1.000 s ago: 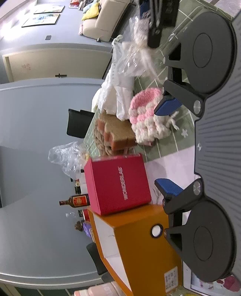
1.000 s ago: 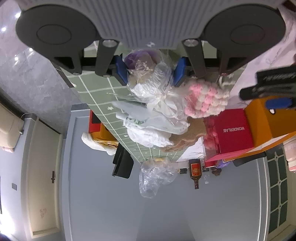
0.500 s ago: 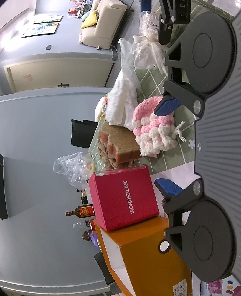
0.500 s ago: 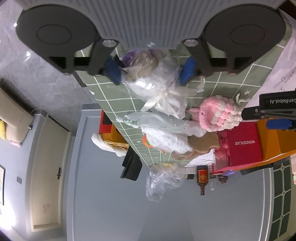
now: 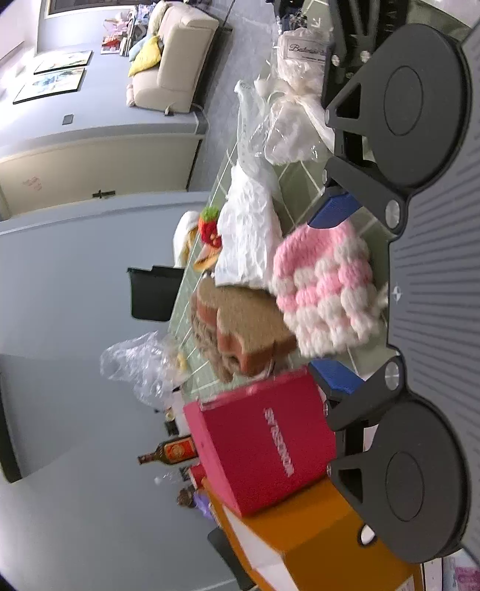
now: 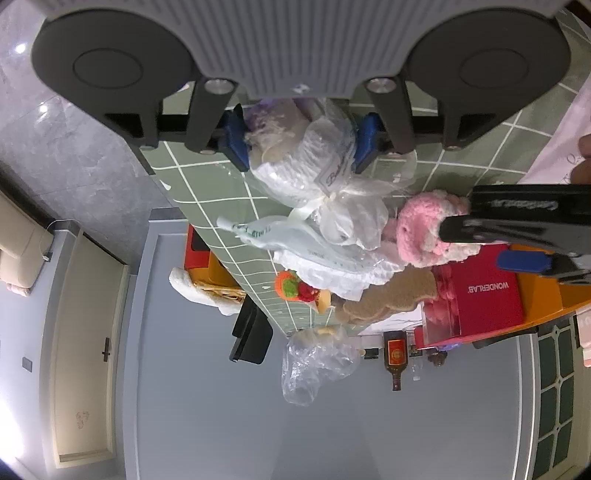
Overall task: Organize soft objects
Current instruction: 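Move the left gripper toward the pink-and-white crocheted pouch, then close the left gripper on the crocheted pouch and lift it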
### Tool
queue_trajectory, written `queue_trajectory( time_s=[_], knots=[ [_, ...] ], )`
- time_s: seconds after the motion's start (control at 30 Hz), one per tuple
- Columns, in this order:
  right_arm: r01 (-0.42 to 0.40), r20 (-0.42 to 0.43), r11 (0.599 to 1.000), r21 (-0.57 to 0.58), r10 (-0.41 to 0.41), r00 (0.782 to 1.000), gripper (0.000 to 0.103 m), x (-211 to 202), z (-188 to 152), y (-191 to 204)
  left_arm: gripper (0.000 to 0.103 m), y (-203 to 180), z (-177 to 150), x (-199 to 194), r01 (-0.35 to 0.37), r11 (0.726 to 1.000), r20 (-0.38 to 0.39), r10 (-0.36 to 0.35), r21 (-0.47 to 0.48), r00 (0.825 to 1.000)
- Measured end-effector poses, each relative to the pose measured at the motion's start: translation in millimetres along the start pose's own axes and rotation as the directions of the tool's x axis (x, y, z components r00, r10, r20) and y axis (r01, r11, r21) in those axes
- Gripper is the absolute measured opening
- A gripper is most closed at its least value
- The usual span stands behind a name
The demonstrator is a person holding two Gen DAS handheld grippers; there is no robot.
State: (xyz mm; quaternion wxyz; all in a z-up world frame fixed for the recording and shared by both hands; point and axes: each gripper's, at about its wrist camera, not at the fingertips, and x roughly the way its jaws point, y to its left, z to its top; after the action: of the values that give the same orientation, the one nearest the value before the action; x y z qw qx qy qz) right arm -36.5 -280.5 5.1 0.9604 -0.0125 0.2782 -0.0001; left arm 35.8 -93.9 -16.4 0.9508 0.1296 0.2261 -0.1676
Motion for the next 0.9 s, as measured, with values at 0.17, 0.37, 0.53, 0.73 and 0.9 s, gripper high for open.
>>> queue_trajectory(
  time_s=[0.17, 0.37, 0.53, 0.73, 0.9],
  knots=[
    [0.001, 0.000, 1.000, -0.017, -0.001, 1.000, 0.057, -4, -3, 1, 0.098, -11, 0, 19, -0.034, 0.999, -0.044, 0.035, 0.015, 0.998],
    [-0.009, 0.007, 1.000, -0.012, 0.009, 1.000, 0.057, -4, -4, 0, 0.101, -25, -4, 28, -0.058, 0.994, -0.056, 0.063, 0.097, 0.996],
    [-0.005, 0.008, 1.000, -0.026, 0.005, 1.000, 0.057, -4, -5, 1, 0.070, -22, -2, 30, -0.029, 0.998, -0.061, 0.033, 0.062, 0.998],
    [-0.003, 0.018, 1.000, -0.016, 0.003, 1.000, 0.057, -5, -7, 1, 0.042, -28, -3, 23, -0.068, 0.994, -0.029, 0.071, 0.083, 0.997],
    [0.001, 0.024, 1.000, -0.009, -0.001, 1.000, 0.056, -6, -7, 1, 0.007, -22, -4, 7, -0.048, 0.998, 0.031, 0.047, 0.040, 0.998]
  ],
)
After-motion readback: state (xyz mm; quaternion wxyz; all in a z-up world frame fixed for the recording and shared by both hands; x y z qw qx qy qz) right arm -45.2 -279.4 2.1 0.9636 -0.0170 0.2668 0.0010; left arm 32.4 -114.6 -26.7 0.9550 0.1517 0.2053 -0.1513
